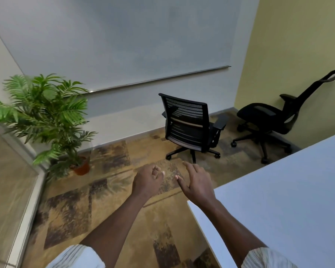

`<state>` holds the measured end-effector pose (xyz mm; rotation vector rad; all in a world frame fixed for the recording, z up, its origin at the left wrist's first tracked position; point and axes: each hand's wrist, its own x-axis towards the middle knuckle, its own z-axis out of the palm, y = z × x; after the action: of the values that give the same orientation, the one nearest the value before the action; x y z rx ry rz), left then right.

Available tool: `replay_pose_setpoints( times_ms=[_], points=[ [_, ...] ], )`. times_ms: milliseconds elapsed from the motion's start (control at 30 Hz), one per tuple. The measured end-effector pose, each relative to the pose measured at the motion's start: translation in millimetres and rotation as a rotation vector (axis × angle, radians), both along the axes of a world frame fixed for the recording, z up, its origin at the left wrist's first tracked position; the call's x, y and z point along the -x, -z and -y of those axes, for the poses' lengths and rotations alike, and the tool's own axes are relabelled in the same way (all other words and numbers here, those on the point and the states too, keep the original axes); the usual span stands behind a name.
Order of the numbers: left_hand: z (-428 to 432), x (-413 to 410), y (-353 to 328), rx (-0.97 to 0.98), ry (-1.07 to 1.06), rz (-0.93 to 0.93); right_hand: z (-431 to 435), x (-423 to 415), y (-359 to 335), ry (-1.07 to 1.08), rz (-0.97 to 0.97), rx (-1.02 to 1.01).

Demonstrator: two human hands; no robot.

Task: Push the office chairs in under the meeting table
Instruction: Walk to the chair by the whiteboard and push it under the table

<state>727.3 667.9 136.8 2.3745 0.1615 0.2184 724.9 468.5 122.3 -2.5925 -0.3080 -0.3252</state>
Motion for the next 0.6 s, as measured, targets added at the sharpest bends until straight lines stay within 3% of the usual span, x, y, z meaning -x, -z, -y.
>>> replay_pose_setpoints(
  times_ms=[600],
  points=[
    [-17,-302,7,-0.018,0.114,0.006,-13,-283,17,0.159,-0.017,-0.052]
  ],
)
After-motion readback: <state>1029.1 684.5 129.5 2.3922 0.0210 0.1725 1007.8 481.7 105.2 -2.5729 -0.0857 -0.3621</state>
